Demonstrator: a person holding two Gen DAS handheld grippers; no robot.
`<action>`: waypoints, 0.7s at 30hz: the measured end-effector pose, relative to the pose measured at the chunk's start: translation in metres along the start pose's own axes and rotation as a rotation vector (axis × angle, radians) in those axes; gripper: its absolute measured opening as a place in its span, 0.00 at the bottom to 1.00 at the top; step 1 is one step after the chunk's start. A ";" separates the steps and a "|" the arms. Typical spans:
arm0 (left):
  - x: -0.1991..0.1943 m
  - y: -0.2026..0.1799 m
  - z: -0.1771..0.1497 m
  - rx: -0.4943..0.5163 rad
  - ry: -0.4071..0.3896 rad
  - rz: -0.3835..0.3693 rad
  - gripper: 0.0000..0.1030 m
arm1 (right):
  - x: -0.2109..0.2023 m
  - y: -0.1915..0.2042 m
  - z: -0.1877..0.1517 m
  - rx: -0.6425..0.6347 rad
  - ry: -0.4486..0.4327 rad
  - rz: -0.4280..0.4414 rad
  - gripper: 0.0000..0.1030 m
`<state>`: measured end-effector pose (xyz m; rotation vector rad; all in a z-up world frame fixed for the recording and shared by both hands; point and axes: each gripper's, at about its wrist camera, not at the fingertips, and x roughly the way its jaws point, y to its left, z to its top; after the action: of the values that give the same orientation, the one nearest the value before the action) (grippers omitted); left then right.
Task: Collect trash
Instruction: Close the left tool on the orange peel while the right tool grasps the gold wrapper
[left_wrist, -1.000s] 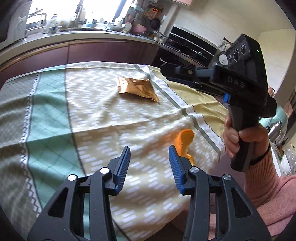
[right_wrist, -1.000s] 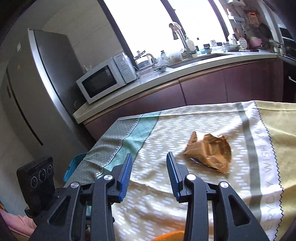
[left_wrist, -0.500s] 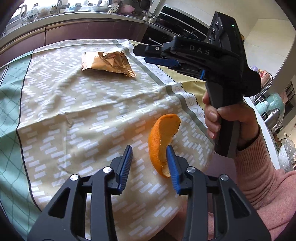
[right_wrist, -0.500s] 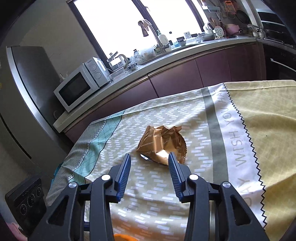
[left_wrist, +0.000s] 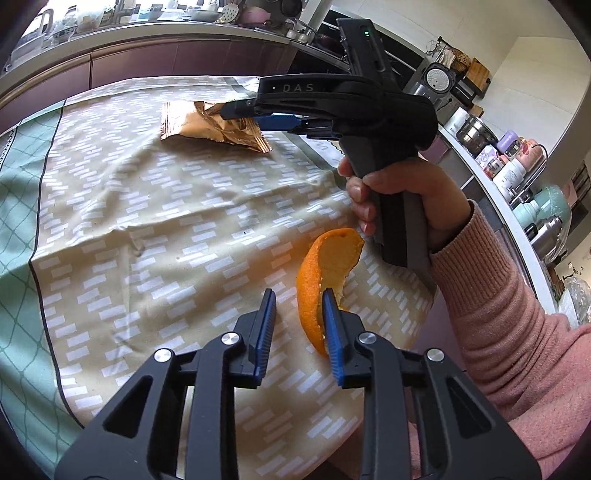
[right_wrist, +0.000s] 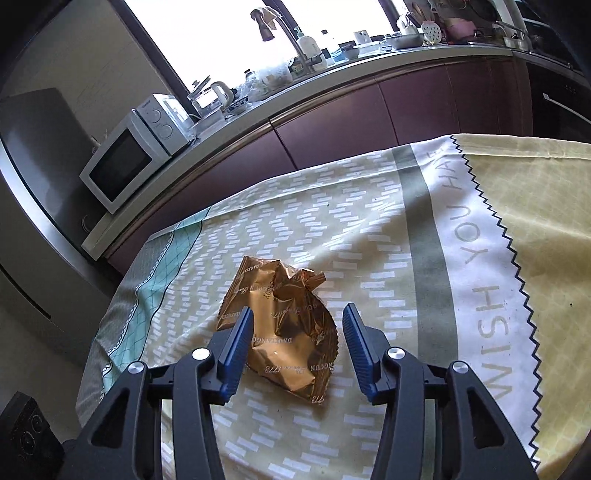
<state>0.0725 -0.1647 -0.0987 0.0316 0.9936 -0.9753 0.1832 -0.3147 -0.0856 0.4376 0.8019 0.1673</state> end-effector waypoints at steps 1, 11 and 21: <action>0.000 0.000 0.000 0.000 0.000 -0.002 0.25 | 0.003 0.000 0.000 0.004 0.009 -0.001 0.46; -0.004 0.003 0.000 0.004 0.004 -0.022 0.25 | 0.002 0.003 -0.002 -0.012 0.003 0.028 0.07; -0.004 0.010 -0.004 -0.010 0.016 -0.030 0.07 | -0.013 0.006 -0.010 0.009 -0.040 0.080 0.05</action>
<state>0.0766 -0.1539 -0.1017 0.0167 1.0164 -0.9992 0.1670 -0.3100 -0.0809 0.4808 0.7470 0.2285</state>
